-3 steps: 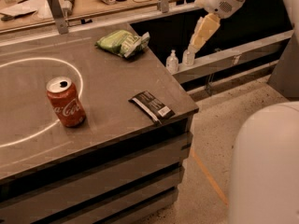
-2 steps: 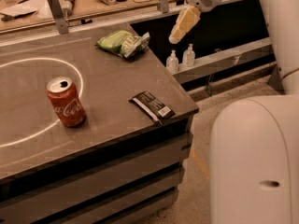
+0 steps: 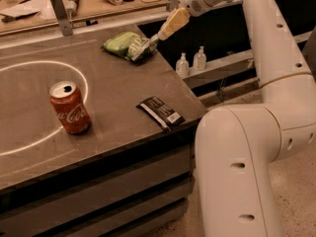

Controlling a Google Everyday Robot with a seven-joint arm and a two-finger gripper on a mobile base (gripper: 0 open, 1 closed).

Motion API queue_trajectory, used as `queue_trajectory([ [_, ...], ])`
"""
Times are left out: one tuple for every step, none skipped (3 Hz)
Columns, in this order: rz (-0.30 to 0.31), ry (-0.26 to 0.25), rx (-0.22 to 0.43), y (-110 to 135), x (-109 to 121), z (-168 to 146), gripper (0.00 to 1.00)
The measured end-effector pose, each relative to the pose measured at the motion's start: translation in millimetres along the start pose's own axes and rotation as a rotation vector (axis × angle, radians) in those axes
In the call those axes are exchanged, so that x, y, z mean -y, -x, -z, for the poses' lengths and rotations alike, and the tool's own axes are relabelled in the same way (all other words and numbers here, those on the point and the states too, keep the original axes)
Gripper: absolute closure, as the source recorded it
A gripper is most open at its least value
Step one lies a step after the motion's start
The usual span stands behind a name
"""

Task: Move green jalapeno chip bag near coke can

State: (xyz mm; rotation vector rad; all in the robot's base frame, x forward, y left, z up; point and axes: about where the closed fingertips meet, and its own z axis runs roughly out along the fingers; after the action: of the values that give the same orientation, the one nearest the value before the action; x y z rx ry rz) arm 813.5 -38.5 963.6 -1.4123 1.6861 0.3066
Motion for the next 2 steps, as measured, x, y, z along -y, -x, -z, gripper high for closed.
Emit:
queue_trajectory([
  [0.0,0.0,0.0,0,0,0,0.0],
  [0.012,0.048,0.017,4,-12,-15,0.0],
])
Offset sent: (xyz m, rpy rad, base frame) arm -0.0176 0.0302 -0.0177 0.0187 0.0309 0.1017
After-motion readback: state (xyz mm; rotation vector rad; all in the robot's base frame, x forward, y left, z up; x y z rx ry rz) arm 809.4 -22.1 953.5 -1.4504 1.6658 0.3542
